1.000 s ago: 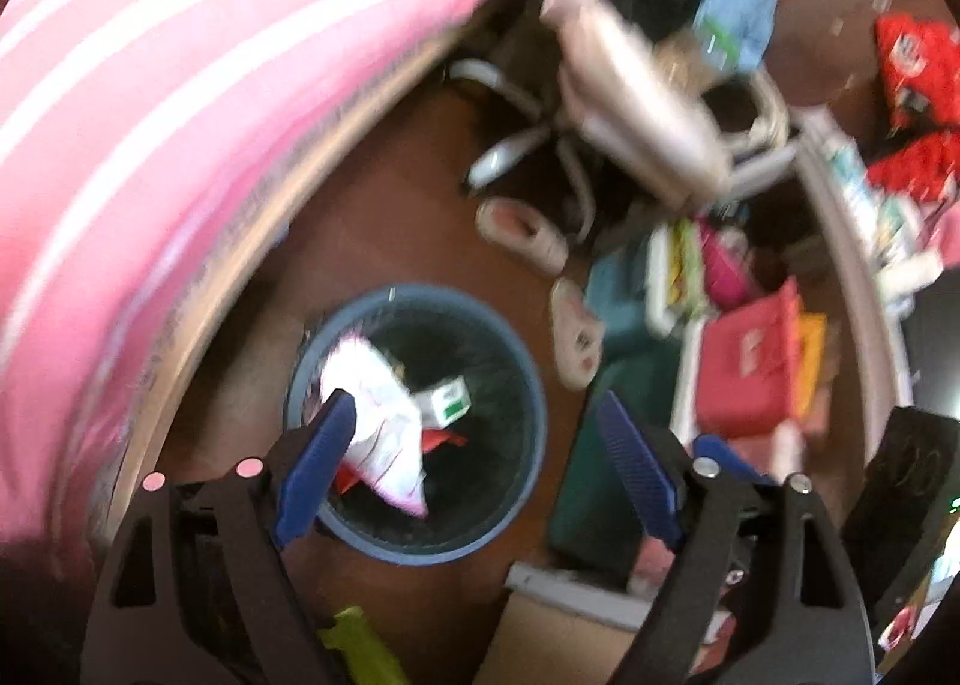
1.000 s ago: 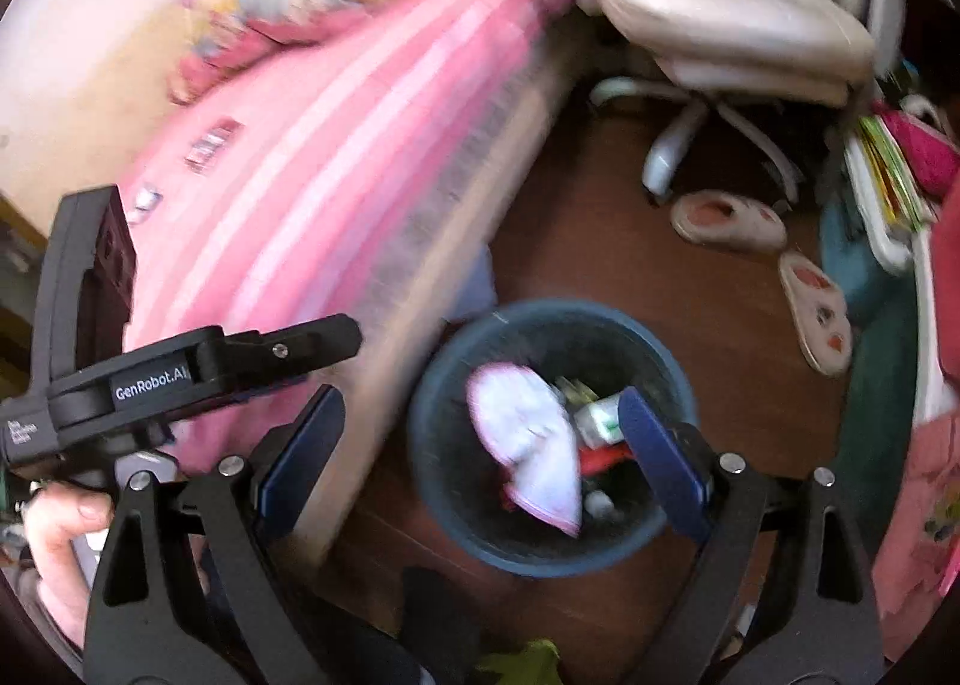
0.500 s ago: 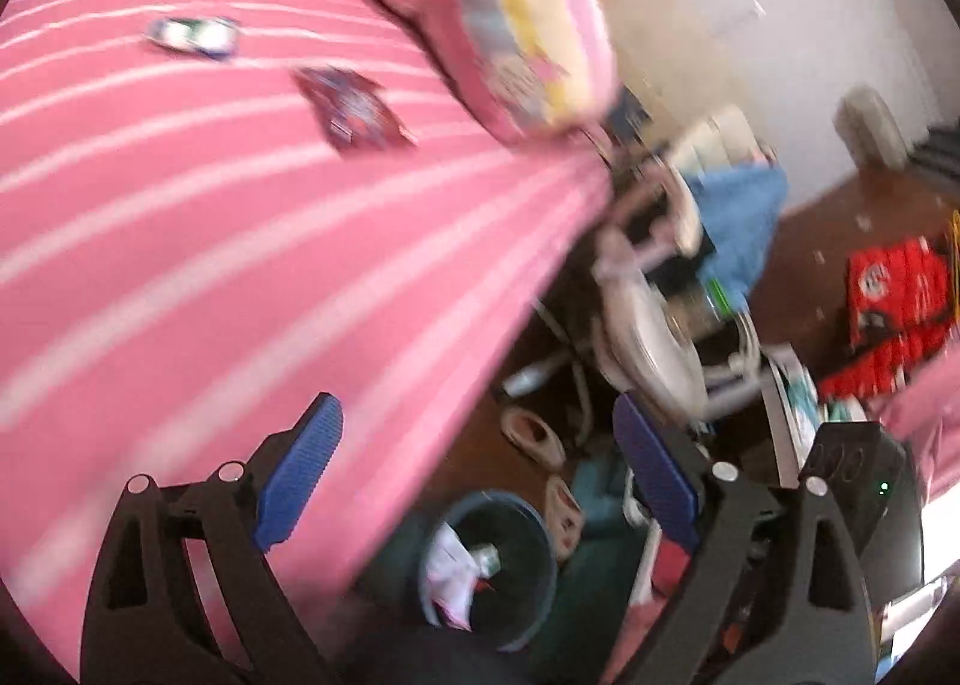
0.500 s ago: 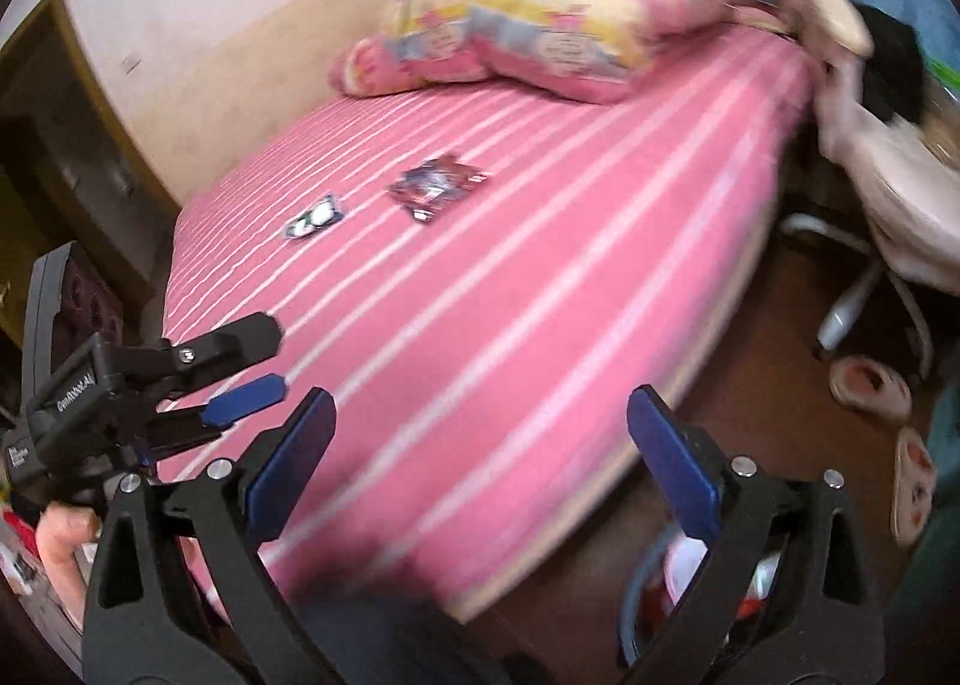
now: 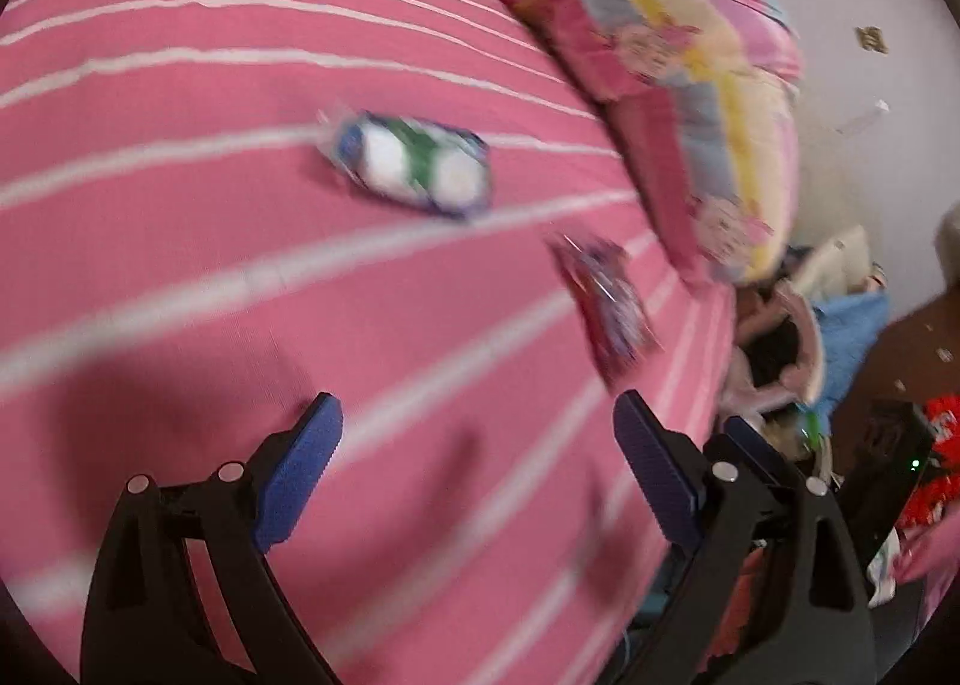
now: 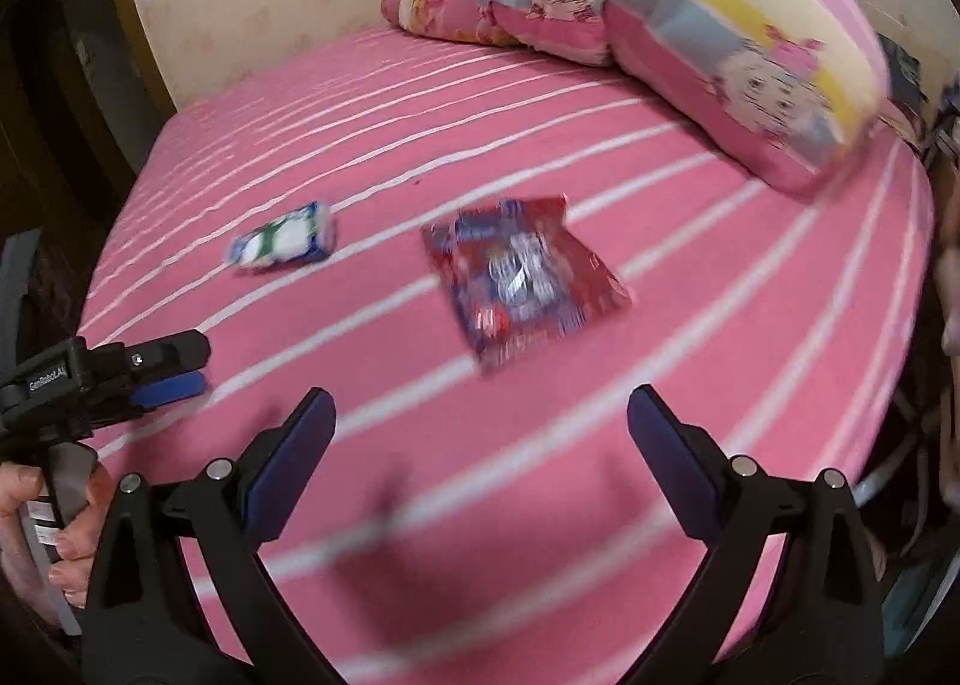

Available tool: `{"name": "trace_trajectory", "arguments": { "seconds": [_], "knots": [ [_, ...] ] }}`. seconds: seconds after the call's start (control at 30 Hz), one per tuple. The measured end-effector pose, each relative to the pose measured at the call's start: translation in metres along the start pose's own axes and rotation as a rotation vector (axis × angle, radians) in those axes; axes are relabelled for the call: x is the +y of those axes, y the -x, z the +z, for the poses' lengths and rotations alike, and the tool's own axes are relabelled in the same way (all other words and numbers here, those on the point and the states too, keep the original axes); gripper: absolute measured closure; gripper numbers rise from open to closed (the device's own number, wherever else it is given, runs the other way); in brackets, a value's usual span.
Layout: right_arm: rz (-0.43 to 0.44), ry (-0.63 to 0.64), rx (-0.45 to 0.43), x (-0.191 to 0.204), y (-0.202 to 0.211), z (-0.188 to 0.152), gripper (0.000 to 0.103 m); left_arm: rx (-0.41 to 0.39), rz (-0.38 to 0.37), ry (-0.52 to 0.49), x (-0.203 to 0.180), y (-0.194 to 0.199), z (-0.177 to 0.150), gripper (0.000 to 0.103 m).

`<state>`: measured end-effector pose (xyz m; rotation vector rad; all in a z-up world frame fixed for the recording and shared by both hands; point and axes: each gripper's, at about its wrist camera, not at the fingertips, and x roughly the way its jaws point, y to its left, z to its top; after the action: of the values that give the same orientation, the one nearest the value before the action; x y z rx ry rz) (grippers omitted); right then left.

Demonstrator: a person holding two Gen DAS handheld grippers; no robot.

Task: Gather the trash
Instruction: 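Grasp the red snack packet with the right tool while the left tool grasps the blue-green wrapper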

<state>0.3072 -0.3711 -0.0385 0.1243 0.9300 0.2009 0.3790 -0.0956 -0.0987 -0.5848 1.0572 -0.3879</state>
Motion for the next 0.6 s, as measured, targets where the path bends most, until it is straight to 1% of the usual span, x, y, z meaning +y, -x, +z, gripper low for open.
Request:
{"name": "trace_trajectory", "arguments": {
  "seconds": [0.07,0.17,0.27,0.4,0.47,0.53,0.57,0.6],
  "knots": [
    [-0.004,0.02,0.023,-0.002,-0.02,0.015,0.006,-0.006,0.009,0.006,0.005,-0.009,0.021,0.014],
    [-0.017,0.048,0.056,-0.001,-0.052,0.033,0.006,-0.016,0.04,-0.021,0.006,-0.022,0.047,0.014],
    [-0.033,0.08,0.084,-0.001,-0.078,0.043,0.006,-0.018,0.05,-0.042,0.009,-0.037,0.07,0.014],
    [-0.064,0.109,0.12,-0.002,-0.105,0.047,0.006,-0.031,0.062,-0.073,0.011,-0.052,0.088,0.016],
    [-0.081,0.116,0.127,-0.002,-0.117,0.049,0.006,-0.037,0.091,-0.111,0.009,-0.058,0.094,0.023],
    [-0.08,0.124,0.127,-0.001,-0.127,0.051,0.006,-0.046,0.134,-0.163,0.006,-0.065,0.097,0.037],
    [-0.075,0.121,0.126,-0.002,-0.131,0.052,0.006,-0.056,0.146,-0.176,0.006,-0.066,0.098,0.04],
    [-0.07,0.112,0.122,-0.002,-0.134,0.053,0.006,-0.068,0.159,-0.187,0.007,-0.068,0.099,0.047]
  ]
}}
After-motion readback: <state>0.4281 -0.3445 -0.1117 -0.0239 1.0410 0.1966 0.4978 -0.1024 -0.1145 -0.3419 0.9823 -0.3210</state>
